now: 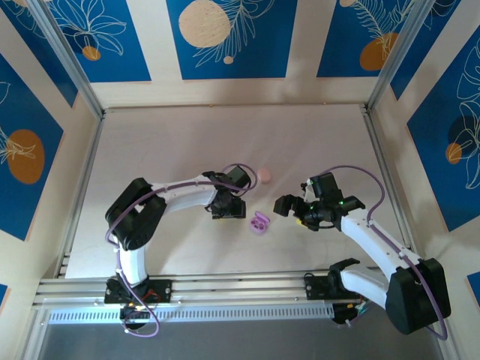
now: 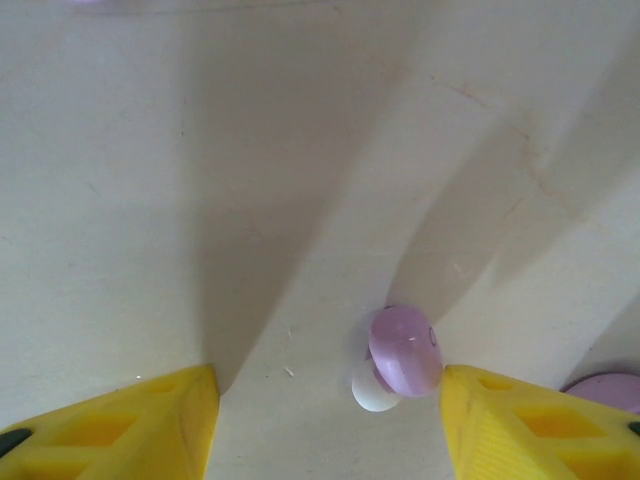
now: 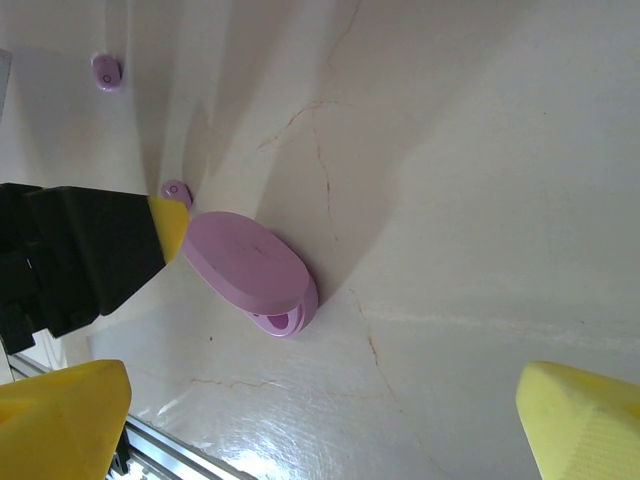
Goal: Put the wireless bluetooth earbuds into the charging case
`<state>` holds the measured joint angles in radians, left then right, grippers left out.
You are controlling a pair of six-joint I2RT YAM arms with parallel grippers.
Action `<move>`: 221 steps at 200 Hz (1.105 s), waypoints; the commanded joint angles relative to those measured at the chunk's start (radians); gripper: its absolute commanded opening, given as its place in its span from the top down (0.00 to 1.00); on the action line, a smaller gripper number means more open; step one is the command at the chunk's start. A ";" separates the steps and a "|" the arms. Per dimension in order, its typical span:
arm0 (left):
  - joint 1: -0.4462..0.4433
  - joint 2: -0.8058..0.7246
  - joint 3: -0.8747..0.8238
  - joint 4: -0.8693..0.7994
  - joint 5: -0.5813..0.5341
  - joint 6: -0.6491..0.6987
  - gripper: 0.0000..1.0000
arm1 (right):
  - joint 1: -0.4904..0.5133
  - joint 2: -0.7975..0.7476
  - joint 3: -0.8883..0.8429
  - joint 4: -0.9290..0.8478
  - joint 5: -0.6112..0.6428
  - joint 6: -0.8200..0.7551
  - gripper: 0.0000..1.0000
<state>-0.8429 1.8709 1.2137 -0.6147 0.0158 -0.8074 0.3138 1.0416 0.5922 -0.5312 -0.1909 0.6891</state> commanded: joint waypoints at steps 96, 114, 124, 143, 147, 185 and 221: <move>-0.009 -0.085 -0.024 -0.121 -0.093 0.031 0.39 | -0.005 -0.009 -0.011 0.013 -0.042 -0.005 0.01; -0.009 -0.108 -0.019 -0.144 -0.122 0.038 0.40 | -0.005 -0.011 -0.009 0.010 -0.044 -0.005 0.01; -0.010 -0.122 -0.021 -0.152 -0.129 0.042 0.40 | -0.006 -0.012 -0.009 0.011 -0.044 -0.004 0.01; -0.016 -0.145 -0.015 -0.161 -0.140 0.055 0.44 | -0.007 -0.012 -0.006 0.013 -0.047 -0.003 0.01; -0.019 -0.149 -0.010 -0.161 -0.141 0.059 0.45 | -0.006 -0.012 -0.007 0.014 -0.048 -0.003 0.01; -0.030 -0.140 0.038 -0.171 -0.127 0.097 0.56 | -0.008 -0.004 0.013 0.019 -0.131 -0.045 0.01; 0.006 -0.206 -0.027 -0.119 -0.110 0.111 0.59 | 0.076 -0.022 0.082 -0.021 -0.111 -0.054 0.14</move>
<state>-0.8600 1.7363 1.2213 -0.7422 -0.0986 -0.7227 0.3294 1.0416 0.6060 -0.5190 -0.2817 0.6544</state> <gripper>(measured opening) 0.414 0.901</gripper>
